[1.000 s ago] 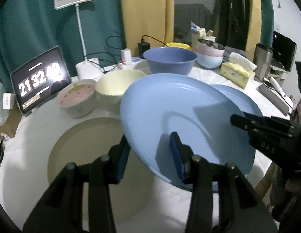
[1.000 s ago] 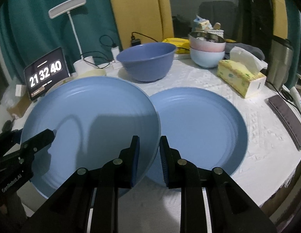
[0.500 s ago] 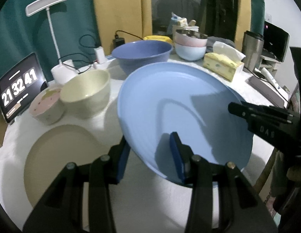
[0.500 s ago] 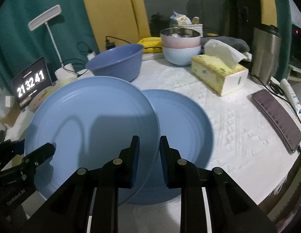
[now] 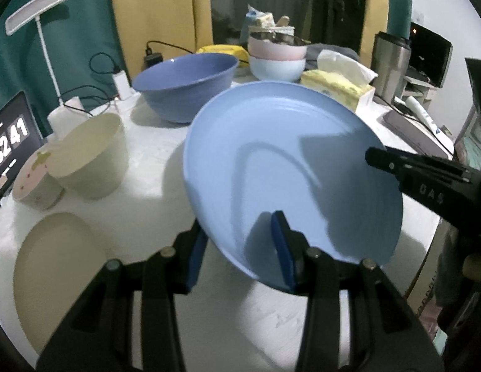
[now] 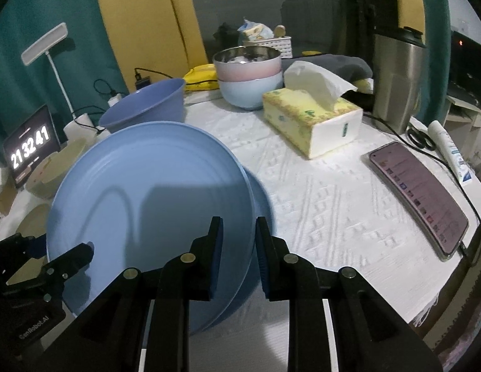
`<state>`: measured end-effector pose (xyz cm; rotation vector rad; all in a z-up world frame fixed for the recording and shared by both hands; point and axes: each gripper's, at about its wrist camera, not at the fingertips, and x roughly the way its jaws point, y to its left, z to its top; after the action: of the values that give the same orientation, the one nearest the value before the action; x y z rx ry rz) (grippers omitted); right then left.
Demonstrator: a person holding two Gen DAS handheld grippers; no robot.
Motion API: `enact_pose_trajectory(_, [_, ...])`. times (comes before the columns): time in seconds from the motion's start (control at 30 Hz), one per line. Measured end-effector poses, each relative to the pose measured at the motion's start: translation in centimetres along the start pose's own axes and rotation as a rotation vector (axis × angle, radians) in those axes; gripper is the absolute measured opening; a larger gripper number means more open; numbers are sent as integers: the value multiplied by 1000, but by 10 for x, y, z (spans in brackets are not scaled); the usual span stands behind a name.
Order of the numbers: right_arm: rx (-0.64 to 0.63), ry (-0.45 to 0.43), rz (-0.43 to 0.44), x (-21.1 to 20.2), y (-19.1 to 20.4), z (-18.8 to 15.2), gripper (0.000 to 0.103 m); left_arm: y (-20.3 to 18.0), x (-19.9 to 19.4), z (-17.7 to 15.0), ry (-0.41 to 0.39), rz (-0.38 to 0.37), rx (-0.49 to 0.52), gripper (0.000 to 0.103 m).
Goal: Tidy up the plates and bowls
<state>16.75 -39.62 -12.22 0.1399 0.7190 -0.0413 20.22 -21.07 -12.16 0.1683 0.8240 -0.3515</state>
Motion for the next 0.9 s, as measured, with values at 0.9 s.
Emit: enact_pose_trajectory(0.9, [-32, 85, -45, 34, 12, -6, 33, 39, 15, -2, 64, 60, -89, 46])
